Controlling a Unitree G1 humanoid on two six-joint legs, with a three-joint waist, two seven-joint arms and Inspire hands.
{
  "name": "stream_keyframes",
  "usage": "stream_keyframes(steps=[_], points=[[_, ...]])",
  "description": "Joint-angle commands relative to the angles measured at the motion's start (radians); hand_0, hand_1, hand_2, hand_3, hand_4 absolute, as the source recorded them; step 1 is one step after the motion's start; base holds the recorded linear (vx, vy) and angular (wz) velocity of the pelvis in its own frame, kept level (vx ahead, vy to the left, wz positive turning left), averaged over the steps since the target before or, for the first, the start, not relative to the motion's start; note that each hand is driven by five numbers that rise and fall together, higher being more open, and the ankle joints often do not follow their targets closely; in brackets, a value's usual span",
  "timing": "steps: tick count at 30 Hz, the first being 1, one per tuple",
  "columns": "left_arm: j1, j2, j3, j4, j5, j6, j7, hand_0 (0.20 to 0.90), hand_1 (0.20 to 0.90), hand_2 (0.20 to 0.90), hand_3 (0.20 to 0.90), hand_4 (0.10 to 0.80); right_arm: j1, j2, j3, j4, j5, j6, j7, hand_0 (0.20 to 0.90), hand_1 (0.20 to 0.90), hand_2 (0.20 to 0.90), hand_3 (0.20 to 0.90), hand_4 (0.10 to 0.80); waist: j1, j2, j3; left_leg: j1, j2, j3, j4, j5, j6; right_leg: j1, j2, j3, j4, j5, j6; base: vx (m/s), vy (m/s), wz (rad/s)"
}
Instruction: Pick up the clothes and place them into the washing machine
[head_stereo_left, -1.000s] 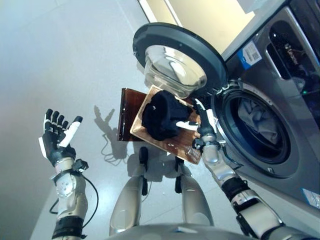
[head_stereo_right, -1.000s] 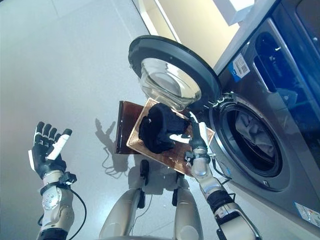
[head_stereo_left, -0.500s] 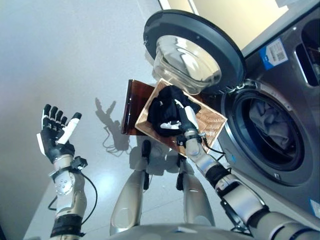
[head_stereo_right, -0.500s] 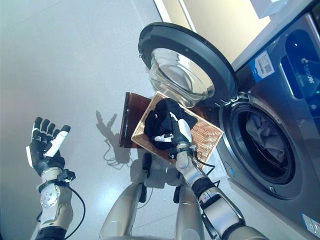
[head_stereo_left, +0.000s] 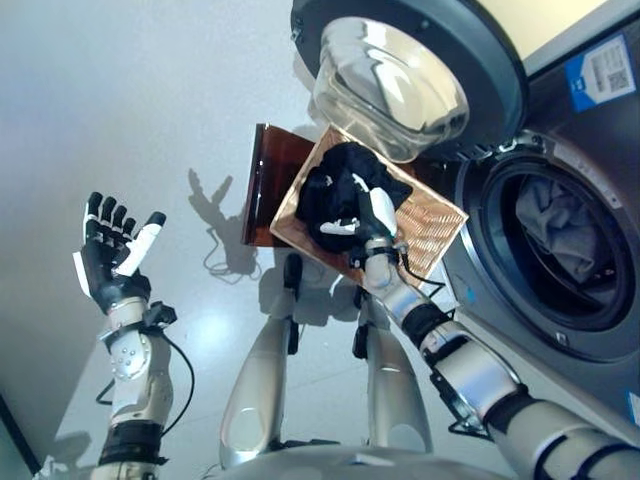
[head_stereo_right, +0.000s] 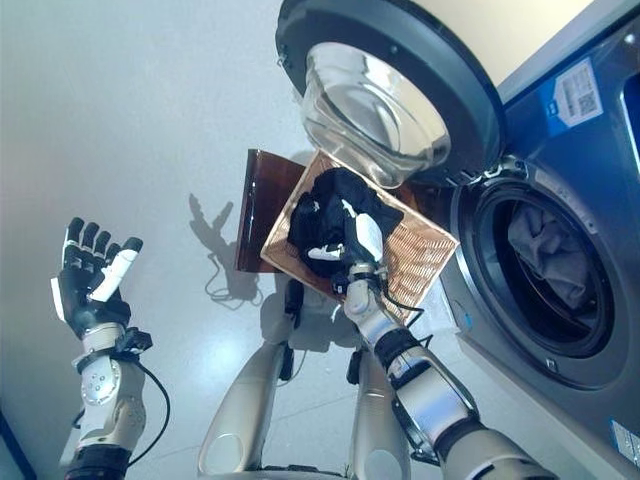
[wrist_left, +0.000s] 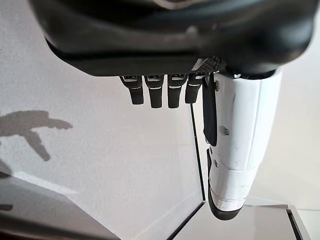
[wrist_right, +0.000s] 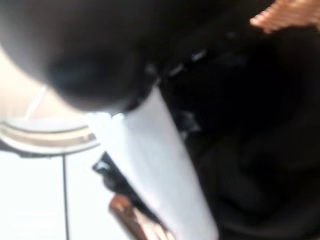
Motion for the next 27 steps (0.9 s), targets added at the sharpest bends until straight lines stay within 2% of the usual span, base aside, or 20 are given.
stream_keyframes(steps=[1,8,13,25,26,27], points=[[0.079,0.107,0.05,-0.178,0.007,-0.084,0.035,0.9,0.9,0.9,0.9,0.8,-0.021,0.072,0.017,0.004,-0.035,0.002,-0.031,0.9,0.9,0.9,0.9,0.8,0.028,0.003,-0.051,-0.096,-0.045,0.009,0.054,-0.044,-0.019,-0.066,-0.031,-0.018,-0.038,0.032,0.036,0.0,0.0,0.0],[0.085,0.136,0.054,-0.229,0.012,-0.082,0.04,0.9,0.9,0.9,0.9,0.8,-0.103,0.09,0.003,0.096,-0.06,0.043,-0.05,0.9,0.9,0.9,0.9,0.8,0.042,0.013,-0.028,-0.13,-0.048,0.003,0.061,-0.041,-0.018,-0.098,-0.038,-0.024,-0.029,0.035,0.036,-0.027,0.009,0.05],[0.093,0.156,0.06,-0.292,0.011,-0.087,0.026,0.9,0.9,0.9,0.9,0.8,-0.178,0.072,0.004,0.137,-0.097,0.073,-0.048,0.9,0.9,0.9,0.9,0.8,0.054,0.02,-0.003,-0.161,-0.053,-0.004,0.065,-0.035,-0.019,-0.125,-0.043,-0.032,-0.024,0.037,0.037,-0.026,-0.006,0.09],[0.089,0.175,0.07,-0.296,0.029,-0.072,0.015,0.9,0.9,0.9,0.9,0.8,-0.255,0.045,0.0,0.193,-0.096,0.083,0.007,0.9,0.9,0.9,0.9,0.8,0.055,0.023,0.019,-0.211,-0.058,-0.002,0.101,-0.047,-0.012,-0.168,-0.049,-0.031,-0.001,0.04,0.037,-0.008,0.0,0.02],[0.089,0.175,0.074,-0.291,0.027,-0.07,0.011,0.9,0.9,0.9,0.9,0.8,-0.263,0.033,-0.001,0.196,-0.094,0.082,0.017,0.705,0.705,0.705,0.705,0.661,0.054,0.024,0.02,-0.218,-0.058,-0.001,0.106,-0.048,-0.011,-0.175,-0.049,-0.03,0.002,0.041,0.036,0.0,0.0,0.0],[0.089,0.175,0.074,-0.29,0.027,-0.07,0.011,0.9,0.9,0.9,0.9,0.8,-0.263,0.033,-0.001,0.196,-0.093,0.082,0.017,0.636,0.636,0.636,0.636,0.612,0.054,0.023,0.019,-0.218,-0.058,0.0,0.106,-0.049,-0.011,-0.176,-0.049,-0.03,0.002,0.041,0.036,0.0,0.0,0.0]])
